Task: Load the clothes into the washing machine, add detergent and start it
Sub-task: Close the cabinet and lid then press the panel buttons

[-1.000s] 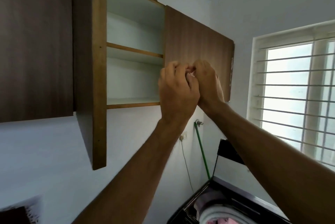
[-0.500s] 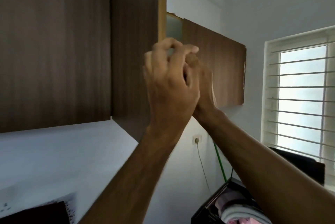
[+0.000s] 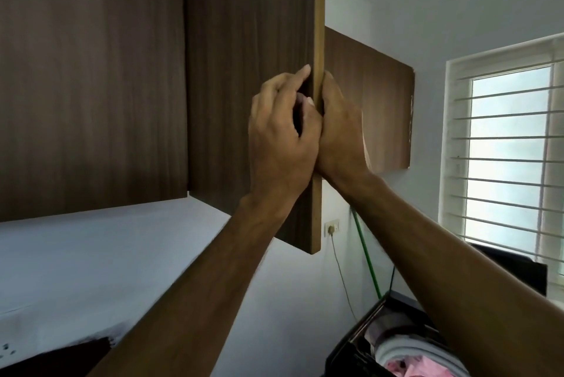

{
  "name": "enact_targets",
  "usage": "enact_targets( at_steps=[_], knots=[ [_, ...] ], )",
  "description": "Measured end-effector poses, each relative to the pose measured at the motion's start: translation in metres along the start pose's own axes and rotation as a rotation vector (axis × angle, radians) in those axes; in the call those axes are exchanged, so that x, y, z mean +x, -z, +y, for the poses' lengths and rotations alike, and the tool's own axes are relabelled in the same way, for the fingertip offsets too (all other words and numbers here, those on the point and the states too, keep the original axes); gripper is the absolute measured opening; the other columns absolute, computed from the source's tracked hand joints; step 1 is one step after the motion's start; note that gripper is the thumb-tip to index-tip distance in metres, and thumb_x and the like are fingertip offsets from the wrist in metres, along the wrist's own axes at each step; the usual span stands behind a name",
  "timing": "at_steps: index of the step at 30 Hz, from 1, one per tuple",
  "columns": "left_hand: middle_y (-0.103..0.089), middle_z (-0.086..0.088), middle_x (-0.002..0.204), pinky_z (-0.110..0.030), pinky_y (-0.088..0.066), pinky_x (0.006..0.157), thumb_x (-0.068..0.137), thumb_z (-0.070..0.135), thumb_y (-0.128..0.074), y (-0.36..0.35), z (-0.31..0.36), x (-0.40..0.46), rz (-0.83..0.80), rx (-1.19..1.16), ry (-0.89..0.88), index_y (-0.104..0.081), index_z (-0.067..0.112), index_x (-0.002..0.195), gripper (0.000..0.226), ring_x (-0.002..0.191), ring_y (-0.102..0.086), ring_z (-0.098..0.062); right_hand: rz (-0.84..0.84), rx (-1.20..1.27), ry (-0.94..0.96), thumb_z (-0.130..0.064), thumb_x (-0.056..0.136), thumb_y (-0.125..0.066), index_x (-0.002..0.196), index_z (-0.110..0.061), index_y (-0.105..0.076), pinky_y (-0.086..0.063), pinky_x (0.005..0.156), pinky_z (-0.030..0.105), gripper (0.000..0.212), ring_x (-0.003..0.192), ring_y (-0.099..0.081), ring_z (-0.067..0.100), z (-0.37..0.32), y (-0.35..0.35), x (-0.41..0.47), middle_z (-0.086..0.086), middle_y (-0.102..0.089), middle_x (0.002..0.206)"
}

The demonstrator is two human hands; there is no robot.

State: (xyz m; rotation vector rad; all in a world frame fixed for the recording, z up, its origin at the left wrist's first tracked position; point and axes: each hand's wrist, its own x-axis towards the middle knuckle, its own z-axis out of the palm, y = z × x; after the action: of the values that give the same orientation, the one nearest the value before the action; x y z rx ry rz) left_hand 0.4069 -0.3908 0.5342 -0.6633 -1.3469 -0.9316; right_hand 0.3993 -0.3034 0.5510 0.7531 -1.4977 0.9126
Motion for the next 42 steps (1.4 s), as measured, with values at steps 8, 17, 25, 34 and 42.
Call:
enact_targets(
  at_steps=[8,17,25,34,42],
  knots=[
    [-0.058,-0.003,0.137,-0.041,-0.046,0.103,0.103,0.026,-0.042,-0.061,-0.037,-0.008,-0.2,0.146,-0.196,-0.052,0.014,0.142,0.042,0.122,-0.053,-0.014,0.013,-0.091,-0.001,-0.018,0.103,-0.048,0.127,0.001,-0.053,-0.046,0.07,0.006,0.031,0.075,-0.061,-0.005,0.082,0.031,0.003,-0.006,-0.062,0.091],
    [-0.036,0.001,0.158,-0.039,-0.023,0.112,0.098,0.035,-0.052,-0.14,-0.077,-0.019,-0.383,0.412,-0.261,-0.038,0.021,0.152,0.057,0.143,-0.034,-0.017,-0.012,-0.125,-0.11,-0.02,0.104,-0.048,0.146,-0.002,-0.043,-0.044,0.076,0.003,0.046,0.08,-0.059,-0.004,0.179,0.046,0.01,-0.004,-0.062,0.097],
    [-0.02,0.006,0.164,-0.053,-0.027,0.112,0.084,0.056,-0.066,-0.177,-0.119,-0.006,-0.602,0.653,-0.285,-0.023,0.032,0.156,0.087,0.148,-0.022,-0.021,-0.023,-0.025,-0.215,-0.027,0.104,-0.048,0.141,-0.011,-0.05,-0.052,0.078,0.011,0.04,0.087,-0.063,0.002,0.257,0.034,0.021,-0.007,-0.065,0.103],
    [-0.019,0.011,0.164,-0.051,-0.021,0.113,0.089,0.063,-0.055,-0.223,-0.183,-0.002,-0.64,0.671,-0.282,-0.024,0.029,0.156,0.081,0.149,-0.021,-0.014,-0.058,0.121,-0.341,-0.04,0.101,-0.049,0.139,-0.017,-0.05,-0.057,0.083,0.027,0.045,0.098,-0.064,0.009,0.343,0.005,0.032,-0.001,-0.065,0.111],
    [-0.017,0.007,0.165,-0.044,-0.024,0.109,0.076,0.07,-0.064,-0.258,-0.248,-0.004,-0.648,0.665,-0.333,-0.024,0.026,0.157,0.1,0.148,-0.019,-0.018,-0.137,0.131,-0.337,-0.035,0.102,-0.05,0.117,-0.009,-0.059,-0.06,0.077,0.028,0.032,0.089,-0.065,0.005,0.404,-0.02,0.042,-0.002,-0.065,0.1]
  ],
)
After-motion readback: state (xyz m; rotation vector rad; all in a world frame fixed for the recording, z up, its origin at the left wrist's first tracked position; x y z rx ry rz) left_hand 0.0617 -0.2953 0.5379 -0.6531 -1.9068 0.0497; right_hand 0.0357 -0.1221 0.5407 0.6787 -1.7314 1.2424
